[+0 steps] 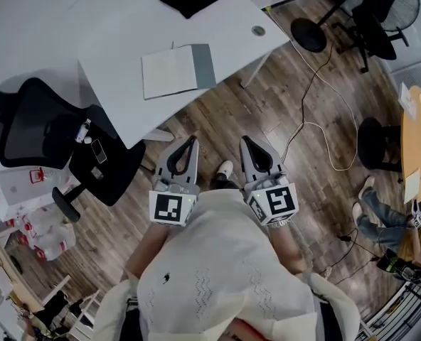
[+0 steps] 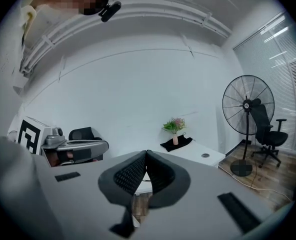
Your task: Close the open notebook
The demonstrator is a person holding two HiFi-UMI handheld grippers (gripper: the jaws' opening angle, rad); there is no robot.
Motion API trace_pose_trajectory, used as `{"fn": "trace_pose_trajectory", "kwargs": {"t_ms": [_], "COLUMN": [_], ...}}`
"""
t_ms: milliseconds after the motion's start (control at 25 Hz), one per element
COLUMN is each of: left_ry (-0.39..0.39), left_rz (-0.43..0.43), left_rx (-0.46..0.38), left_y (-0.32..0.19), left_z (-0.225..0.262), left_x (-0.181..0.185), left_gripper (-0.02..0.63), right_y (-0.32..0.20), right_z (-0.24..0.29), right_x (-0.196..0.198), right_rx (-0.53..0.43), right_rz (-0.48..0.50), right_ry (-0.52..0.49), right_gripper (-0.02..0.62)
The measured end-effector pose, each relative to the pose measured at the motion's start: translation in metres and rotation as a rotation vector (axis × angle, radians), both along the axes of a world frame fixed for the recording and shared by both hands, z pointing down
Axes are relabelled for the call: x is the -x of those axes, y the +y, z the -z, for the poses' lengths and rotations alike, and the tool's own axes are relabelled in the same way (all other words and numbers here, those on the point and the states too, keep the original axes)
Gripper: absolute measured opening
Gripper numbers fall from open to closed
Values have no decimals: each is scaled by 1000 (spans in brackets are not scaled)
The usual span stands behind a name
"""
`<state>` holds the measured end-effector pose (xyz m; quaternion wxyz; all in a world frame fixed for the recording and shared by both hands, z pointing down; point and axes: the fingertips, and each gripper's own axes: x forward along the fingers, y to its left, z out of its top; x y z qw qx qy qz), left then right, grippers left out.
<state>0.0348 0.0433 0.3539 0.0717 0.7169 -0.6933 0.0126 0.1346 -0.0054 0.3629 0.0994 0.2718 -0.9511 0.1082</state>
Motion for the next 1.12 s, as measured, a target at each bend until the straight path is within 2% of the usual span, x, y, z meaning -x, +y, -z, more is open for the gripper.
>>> {"fn": "trace_pose_trajectory", "kwargs": {"t_ms": [160,400,760,1120], "left_ry": [15,-25,-17,40], "left_rz": [45,44,53,31], "left_rx": [6,4,38,28], "left_y": [-20,-35,-43,-88], "left_z": [-7,-8,-22,-25], "left_x": [-13,-33,-24,-2], "left_gripper": [15,15,15,15], "right_y": [-20,-42,-50,-78], "right_z": [0,-5,-11,-17], "right_x": [-14,-33,-23,-5], "right_rx": [-6,-8,13,42], "right_rz": [49,70,84,63], "right_ry": [3,12,4,37], "right_gripper": [2,2,2,2]}}
